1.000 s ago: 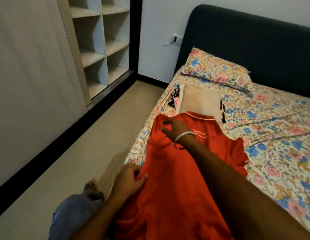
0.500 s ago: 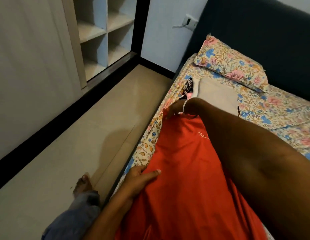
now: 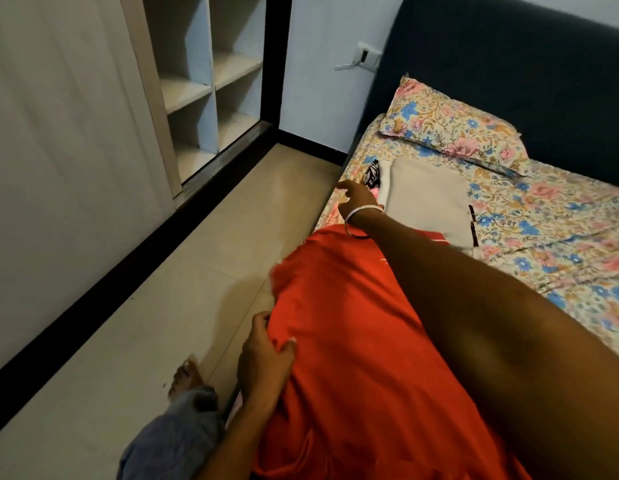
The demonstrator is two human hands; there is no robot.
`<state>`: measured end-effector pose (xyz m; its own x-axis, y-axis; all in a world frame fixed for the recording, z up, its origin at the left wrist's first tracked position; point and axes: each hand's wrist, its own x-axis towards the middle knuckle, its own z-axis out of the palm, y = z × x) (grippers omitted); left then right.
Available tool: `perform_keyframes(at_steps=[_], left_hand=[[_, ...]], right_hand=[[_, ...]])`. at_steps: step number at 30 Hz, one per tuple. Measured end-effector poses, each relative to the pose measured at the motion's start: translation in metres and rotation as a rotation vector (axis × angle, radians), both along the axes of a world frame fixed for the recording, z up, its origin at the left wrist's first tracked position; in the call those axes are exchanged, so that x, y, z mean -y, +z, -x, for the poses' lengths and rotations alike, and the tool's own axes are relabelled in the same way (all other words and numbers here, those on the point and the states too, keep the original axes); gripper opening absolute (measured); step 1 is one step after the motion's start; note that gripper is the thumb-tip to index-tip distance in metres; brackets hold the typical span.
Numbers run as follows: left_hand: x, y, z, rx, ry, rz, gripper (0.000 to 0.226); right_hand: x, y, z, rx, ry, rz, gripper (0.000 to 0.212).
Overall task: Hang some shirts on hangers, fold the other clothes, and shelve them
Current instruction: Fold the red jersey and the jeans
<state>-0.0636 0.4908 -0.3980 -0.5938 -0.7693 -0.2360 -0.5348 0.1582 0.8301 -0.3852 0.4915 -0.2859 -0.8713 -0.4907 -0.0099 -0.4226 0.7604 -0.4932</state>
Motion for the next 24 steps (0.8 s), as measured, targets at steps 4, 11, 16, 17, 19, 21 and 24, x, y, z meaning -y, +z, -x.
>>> perform_keyframes(at_steps=[4,11,16,17,19,21,24], left_hand=[[0.007,-0.008,0.003,0.006,-0.009,-0.016,0.050],[-0.005,-0.009,0.001,-0.054,-0.108,0.387,0.049],[-0.033,-0.009,0.011,-0.088,-0.290,0.828,0.058],[-0.044,-0.010,0.019,-0.103,-0.362,0.863,0.055],[-0.064,-0.010,0.036,-0.171,-0.540,0.830,0.047],[-0.094,0.002,0.071,-0.251,-0.748,0.691,0.035],[-0.153,0.040,0.147,-0.343,-0.968,0.574,0.019]], right_hand=[[-0.066,0.005,-0.054,0.073,0.049,0.104,0.046],[-0.290,-0.021,-0.115,0.035,-0.333,0.221,0.030],[-0.421,-0.045,-0.096,0.136,-0.735,0.280,0.031],[-0.437,-0.056,-0.090,0.203,-0.808,0.348,0.029],[-0.440,-0.064,-0.085,0.402,-0.907,0.558,0.022],[-0.432,-0.071,-0.076,0.569,-0.948,0.766,0.032],[-0.418,-0.073,-0.069,0.627,-0.870,0.835,0.037]])
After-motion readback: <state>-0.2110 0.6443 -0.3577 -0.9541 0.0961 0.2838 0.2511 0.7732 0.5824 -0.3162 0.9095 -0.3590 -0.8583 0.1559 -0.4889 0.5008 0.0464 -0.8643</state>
